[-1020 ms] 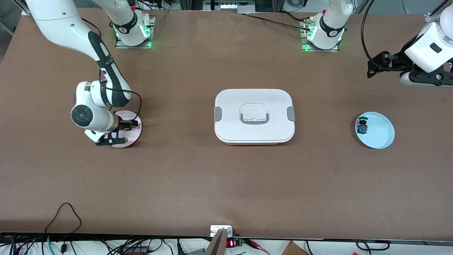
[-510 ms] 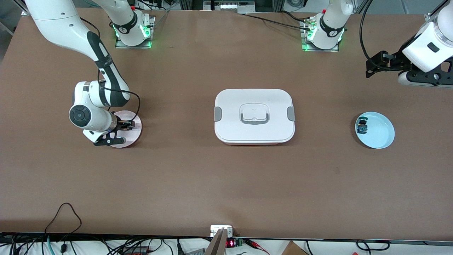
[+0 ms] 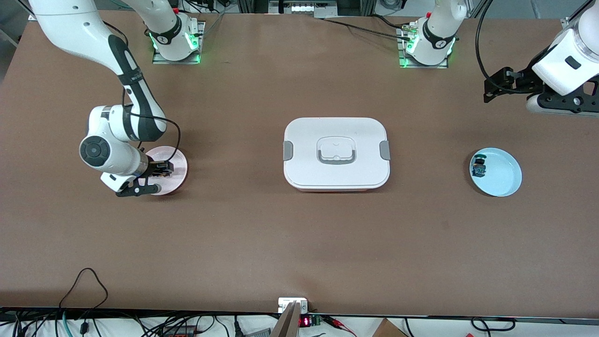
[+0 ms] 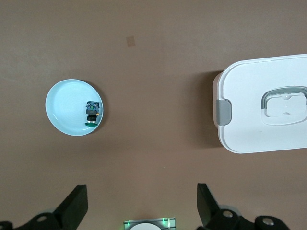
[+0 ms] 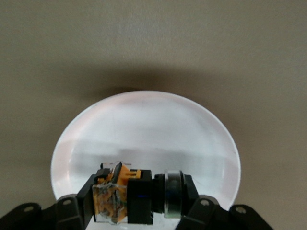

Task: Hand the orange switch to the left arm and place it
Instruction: 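Lift the orange switch and carry it over the white box with the right gripper, then hold the switch above the box while the left gripper reaches toward it, then grasp the orange switch with the left gripper and open the right gripper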

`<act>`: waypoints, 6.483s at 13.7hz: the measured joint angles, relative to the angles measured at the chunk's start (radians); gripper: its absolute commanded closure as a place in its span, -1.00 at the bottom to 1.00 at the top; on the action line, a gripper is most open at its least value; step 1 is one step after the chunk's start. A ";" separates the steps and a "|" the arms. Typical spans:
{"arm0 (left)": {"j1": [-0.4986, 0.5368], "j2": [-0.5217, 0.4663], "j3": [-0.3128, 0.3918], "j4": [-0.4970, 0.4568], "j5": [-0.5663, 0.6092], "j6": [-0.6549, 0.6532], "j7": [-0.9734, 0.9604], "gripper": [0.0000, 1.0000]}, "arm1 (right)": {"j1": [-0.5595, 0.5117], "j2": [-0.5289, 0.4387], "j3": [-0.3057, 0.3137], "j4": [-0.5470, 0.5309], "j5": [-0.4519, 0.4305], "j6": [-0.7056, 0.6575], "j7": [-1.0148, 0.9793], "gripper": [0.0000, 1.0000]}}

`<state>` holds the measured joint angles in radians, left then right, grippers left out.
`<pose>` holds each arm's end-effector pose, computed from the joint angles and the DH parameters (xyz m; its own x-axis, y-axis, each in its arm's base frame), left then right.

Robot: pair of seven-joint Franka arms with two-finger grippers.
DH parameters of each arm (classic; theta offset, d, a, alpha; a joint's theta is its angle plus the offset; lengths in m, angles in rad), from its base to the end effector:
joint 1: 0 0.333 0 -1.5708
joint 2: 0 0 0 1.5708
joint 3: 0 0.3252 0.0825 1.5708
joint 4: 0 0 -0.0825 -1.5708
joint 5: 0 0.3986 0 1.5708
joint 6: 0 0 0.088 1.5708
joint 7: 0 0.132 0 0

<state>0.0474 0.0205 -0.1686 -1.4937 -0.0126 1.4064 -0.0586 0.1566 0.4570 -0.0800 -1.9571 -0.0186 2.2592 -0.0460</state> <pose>0.5515 -0.0680 0.6208 0.9921 -0.0642 -0.1080 -0.0636 -0.9979 0.0097 0.6092 0.0463 0.2025 0.9785 0.1357 -0.1555 0.1435 -0.9888 0.0405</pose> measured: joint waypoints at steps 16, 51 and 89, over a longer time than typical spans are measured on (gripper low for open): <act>0.000 0.000 -0.001 0.000 0.000 0.000 0.000 -1.00 | 0.046 -0.115 0.103 0.406 0.360 -0.359 -0.407 1.00; 0.151 0.201 -0.116 -0.253 -1.225 0.133 0.063 -1.00 | 0.517 0.107 0.060 0.596 1.696 -0.020 -1.639 1.00; 0.116 0.214 -0.248 -0.336 -1.399 0.425 0.247 1.00 | 0.606 0.116 -0.035 0.606 1.781 0.009 -1.630 -1.00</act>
<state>0.1633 0.2343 -0.4171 -1.8292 -1.4120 1.8313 0.1889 0.7627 0.5726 -0.1146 -1.3511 1.7628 2.2685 -1.6758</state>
